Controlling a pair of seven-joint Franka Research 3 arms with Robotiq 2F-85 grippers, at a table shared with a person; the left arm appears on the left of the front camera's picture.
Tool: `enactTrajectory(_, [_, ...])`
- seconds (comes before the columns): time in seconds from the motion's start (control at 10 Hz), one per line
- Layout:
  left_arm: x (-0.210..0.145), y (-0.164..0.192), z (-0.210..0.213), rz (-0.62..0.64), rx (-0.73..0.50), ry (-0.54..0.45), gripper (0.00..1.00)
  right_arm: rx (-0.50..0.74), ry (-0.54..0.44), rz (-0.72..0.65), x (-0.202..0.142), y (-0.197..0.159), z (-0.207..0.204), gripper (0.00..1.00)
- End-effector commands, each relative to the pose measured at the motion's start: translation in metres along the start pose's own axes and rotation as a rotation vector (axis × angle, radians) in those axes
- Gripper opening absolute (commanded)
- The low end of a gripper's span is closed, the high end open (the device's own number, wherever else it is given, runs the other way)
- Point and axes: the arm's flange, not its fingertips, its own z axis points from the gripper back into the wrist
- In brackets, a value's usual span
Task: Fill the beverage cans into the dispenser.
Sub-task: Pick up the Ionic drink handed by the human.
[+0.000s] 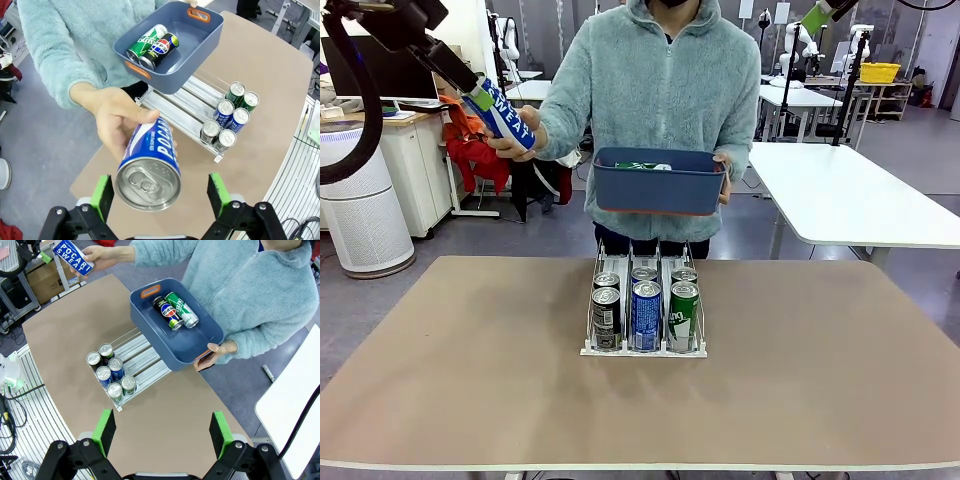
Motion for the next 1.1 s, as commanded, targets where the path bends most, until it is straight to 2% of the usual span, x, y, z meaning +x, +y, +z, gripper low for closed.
enactTrajectory(0.0, [-0.005,0.004,-0.011,-0.010,0.005,-0.052,1.00,0.000,0.005,0.006,-0.001,0.001,-0.001,1.00])
enactTrajectory(0.7, [-0.005,0.013,-0.025,-0.012,-0.032,-0.054,1.00,0.000,0.005,0.006,-0.001,0.001,-0.001,1.00])
enactTrajectory(0.8, [0.002,0.009,-0.020,0.016,0.011,-0.029,1.00,0.000,0.005,0.006,-0.001,0.001,-0.001,1.00])
enactTrajectory(1.0, [0.001,0.010,-0.022,0.014,0.006,-0.026,1.00,0.000,0.005,0.006,-0.001,0.001,-0.001,1.00])
